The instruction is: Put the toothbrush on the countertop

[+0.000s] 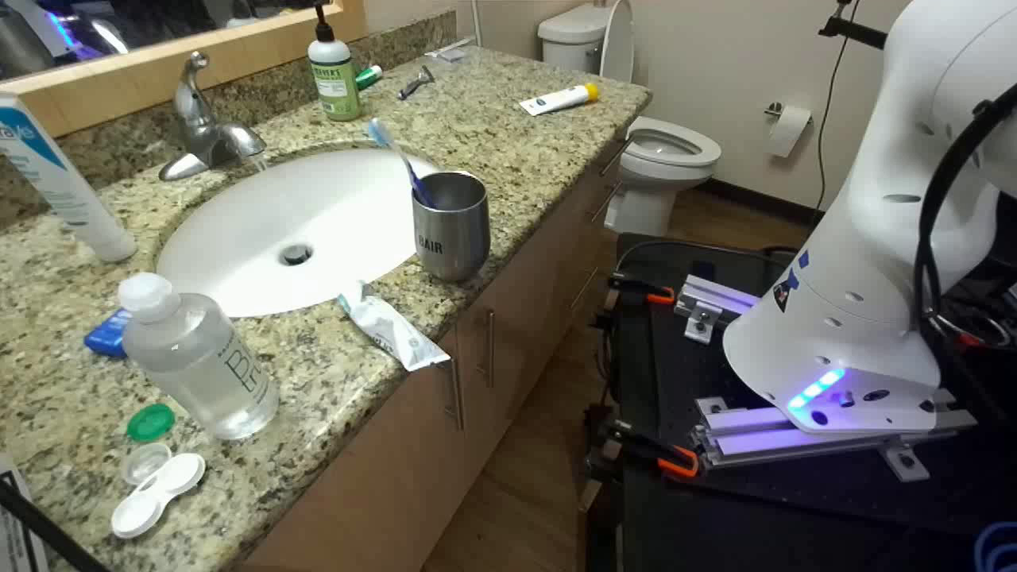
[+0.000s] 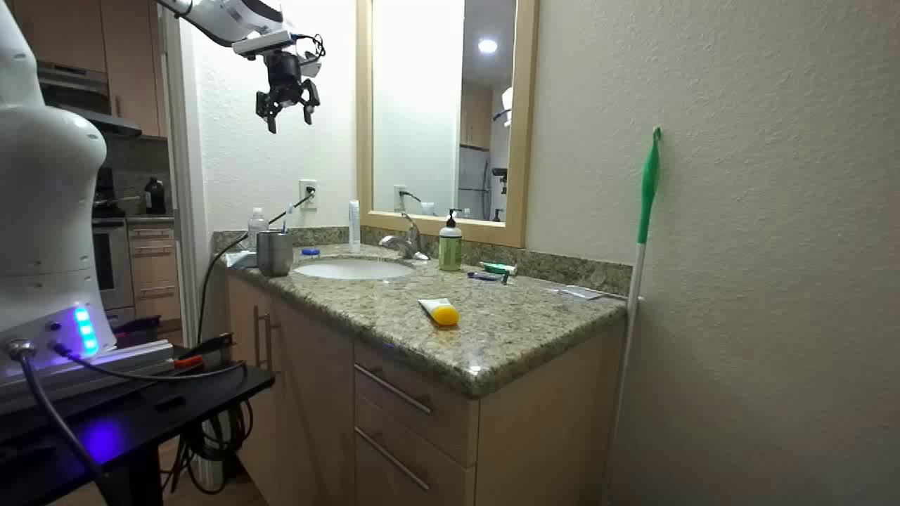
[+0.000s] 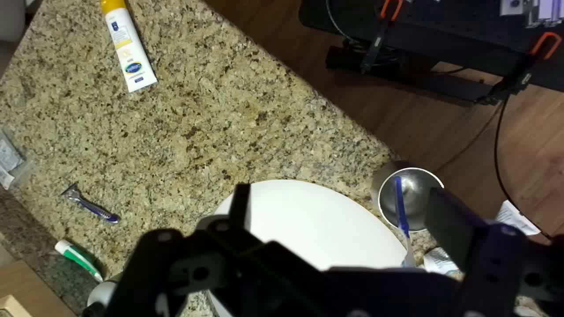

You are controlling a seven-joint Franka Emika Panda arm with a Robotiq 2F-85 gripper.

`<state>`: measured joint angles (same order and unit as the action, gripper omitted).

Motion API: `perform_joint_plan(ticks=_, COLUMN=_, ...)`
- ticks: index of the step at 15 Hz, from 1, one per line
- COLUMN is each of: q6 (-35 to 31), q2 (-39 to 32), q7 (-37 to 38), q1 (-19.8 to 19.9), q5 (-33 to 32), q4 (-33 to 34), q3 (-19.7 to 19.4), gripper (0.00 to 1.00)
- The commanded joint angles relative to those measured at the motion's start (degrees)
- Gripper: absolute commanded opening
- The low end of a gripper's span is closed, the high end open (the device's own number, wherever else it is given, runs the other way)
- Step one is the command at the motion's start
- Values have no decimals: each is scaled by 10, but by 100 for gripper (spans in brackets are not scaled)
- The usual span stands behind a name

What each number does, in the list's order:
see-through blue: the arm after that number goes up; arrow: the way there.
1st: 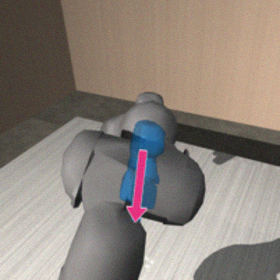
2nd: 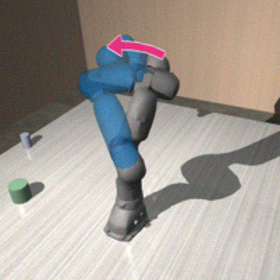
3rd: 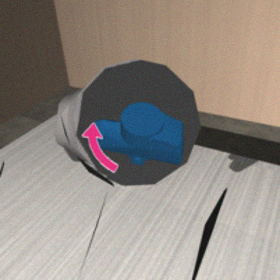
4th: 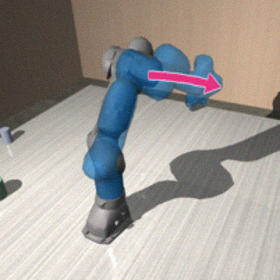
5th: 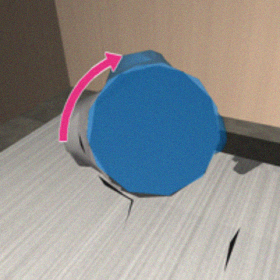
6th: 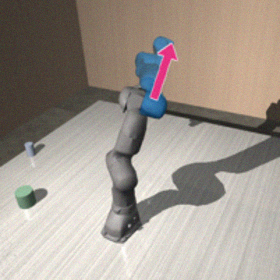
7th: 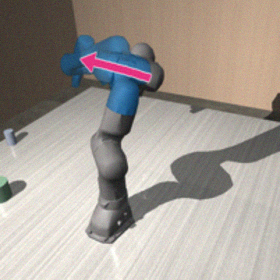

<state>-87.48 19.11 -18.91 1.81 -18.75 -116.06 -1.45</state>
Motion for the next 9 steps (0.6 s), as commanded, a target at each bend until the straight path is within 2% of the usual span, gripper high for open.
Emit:
perform_joint_plan(ticks=1, q6=2, q2=0, q7=2, q1=-8, q5=-2, q4=1, q3=-7, gripper=100)
perform_joint_plan(ticks=3, q6=-34, q2=-7, q7=-10, q1=-15, q5=14, q4=-19, q3=-12, gripper=100)
perform_joint_plan(ticks=7, q6=-157, q2=-3, q7=3, q1=-29, q5=40, q4=-90, q3=-8, gripper=100)
perform_joint_plan(ticks=9, q6=-167, q2=-16, q7=-9, q1=-36, q5=72, q4=-105, q3=-8, gripper=100)
